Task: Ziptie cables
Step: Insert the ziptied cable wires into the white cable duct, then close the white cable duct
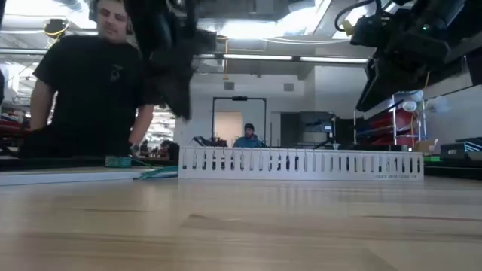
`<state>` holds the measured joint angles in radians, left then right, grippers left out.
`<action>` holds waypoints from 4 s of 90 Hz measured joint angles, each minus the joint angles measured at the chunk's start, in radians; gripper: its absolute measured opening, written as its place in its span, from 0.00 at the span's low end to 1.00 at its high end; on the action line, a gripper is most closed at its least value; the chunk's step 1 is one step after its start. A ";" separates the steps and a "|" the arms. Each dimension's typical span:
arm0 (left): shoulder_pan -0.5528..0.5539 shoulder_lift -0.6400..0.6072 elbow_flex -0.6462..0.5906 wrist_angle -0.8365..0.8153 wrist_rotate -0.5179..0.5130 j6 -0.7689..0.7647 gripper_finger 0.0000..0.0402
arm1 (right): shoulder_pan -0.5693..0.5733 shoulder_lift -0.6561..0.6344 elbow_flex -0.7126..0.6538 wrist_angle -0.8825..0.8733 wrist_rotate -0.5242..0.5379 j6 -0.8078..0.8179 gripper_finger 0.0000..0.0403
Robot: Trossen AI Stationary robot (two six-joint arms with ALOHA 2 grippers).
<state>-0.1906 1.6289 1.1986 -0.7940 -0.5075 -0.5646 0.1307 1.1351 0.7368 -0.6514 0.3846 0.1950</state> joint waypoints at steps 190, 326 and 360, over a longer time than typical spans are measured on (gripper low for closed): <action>-0.079 -0.239 -0.336 -0.133 0.328 -0.388 0.59 | -0.149 0.201 0.144 -0.012 -0.301 -0.061 0.35; -0.215 -0.102 -0.466 0.126 0.268 -0.553 0.74 | -0.144 0.202 0.088 0.112 -0.344 -0.094 0.66; -0.193 -0.059 -0.467 0.148 0.296 -0.530 0.68 | -0.144 0.206 0.088 0.111 -0.344 -0.095 0.66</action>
<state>-0.3841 1.5700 0.7319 -0.6459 -0.2119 -1.0946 -0.0132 1.3407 0.8246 -0.5400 0.0402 0.1001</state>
